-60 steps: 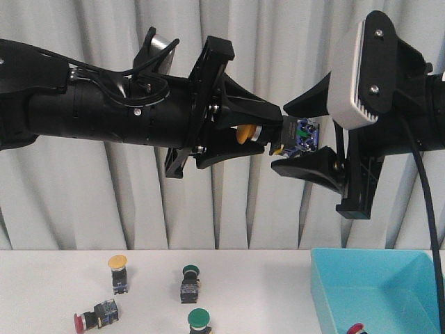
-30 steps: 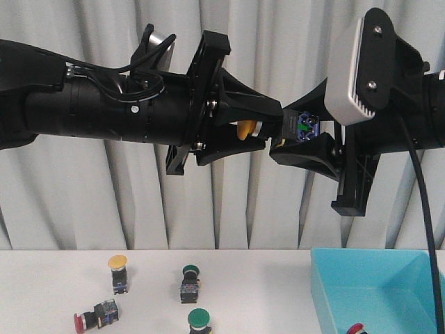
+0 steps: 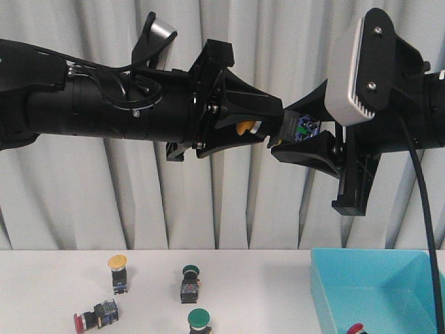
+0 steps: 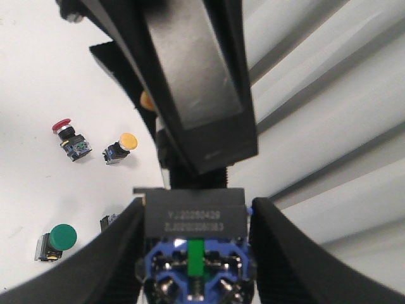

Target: Pick red and yellow buttons and place in box

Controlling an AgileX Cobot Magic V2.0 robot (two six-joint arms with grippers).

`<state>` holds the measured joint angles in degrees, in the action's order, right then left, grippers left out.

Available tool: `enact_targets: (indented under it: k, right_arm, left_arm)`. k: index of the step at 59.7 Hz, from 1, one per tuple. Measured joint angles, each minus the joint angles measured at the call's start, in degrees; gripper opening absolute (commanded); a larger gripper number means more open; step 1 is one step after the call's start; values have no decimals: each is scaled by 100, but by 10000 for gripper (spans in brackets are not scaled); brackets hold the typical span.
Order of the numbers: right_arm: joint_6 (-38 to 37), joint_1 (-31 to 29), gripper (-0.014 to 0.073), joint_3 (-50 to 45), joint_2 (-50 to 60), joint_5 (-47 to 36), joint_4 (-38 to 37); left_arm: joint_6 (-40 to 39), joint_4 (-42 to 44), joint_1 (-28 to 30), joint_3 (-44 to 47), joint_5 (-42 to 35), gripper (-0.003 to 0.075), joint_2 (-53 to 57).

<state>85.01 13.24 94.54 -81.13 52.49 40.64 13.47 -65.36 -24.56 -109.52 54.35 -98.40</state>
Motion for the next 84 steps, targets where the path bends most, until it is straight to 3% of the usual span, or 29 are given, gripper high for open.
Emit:
enact_targets:
  k: [9,18,45,61,75,84]
  right_arm:
    - [-12,0,-8,0,-6,18,7]
    - [-23,0,-8,0,-6,26,7]
    - [-114,0,-8,0,-79,25,-41]
    - [-385,0,-8,0,-113,-1,-370]
    - [-1210,0,-8,0,-113,-129,-1140]
    - [-2368,0,-8,0,-113,-497,-2096]
  left_arm:
    - [183,-5,-7,0,-204,443,0]
    - [348,-5,-7,0,-275,495,0]
    - [968,-344,-7,0,-186,498,0]
    - [1394,89,-7,0,-452,498,0]
    - [1300,1366,73,0,-1266,498,0]
    - [1159,1930,363,0,-1368,498,0]
